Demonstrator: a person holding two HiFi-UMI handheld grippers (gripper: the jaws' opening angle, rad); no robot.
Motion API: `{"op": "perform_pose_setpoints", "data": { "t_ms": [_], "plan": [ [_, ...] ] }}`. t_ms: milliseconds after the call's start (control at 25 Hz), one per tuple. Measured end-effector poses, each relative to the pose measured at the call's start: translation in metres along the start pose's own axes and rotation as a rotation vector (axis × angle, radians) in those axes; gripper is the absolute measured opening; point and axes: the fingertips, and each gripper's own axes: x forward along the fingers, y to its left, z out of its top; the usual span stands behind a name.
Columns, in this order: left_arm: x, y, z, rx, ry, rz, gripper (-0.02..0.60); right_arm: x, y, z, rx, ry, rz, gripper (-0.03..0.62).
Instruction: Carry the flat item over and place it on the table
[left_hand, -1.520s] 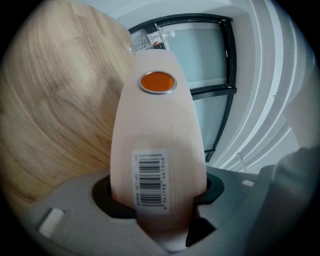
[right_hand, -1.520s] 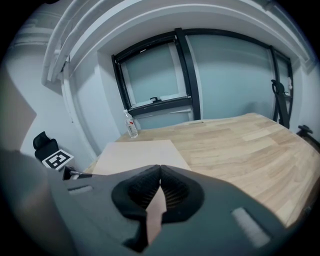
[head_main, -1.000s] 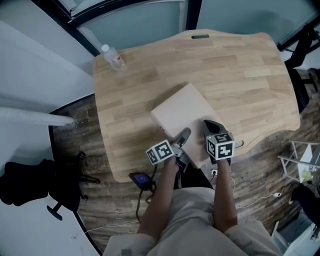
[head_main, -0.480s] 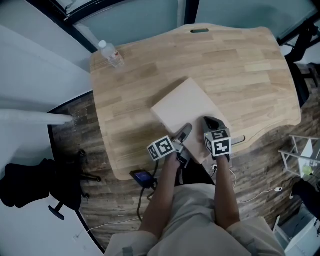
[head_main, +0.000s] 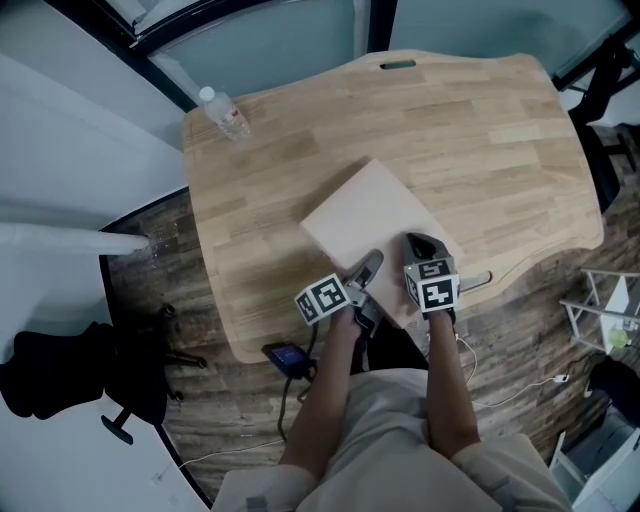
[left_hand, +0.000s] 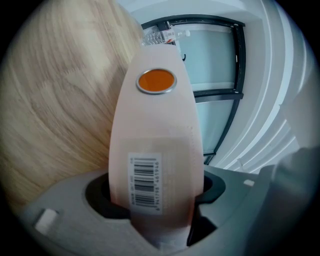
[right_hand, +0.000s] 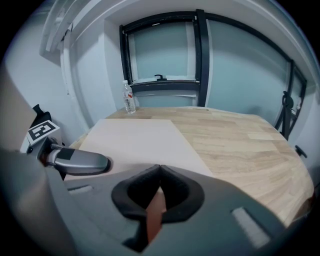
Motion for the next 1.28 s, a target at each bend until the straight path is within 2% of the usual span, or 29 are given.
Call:
{"op": "perform_pose_setpoints", "data": {
  "t_ms": [520, 1000, 1280],
  "plan": [
    [-0.01, 0.005, 0.001, 0.01, 0.013, 0.029, 0.319, 0.004, -0.001, 0.0, 0.009, -0.002, -0.026, 0.002],
    [-0.024, 0.024, -0.003, 0.027, 0.037, 0.105, 0.333, 0.008, 0.0, -0.009, 0.035, 0.005, -0.048, 0.002],
    [-0.031, 0.032, -0.006, 0.029, 0.043, 0.123, 0.333, 0.008, 0.001, -0.011, 0.017, -0.003, -0.095, 0.002]
  ]
}}
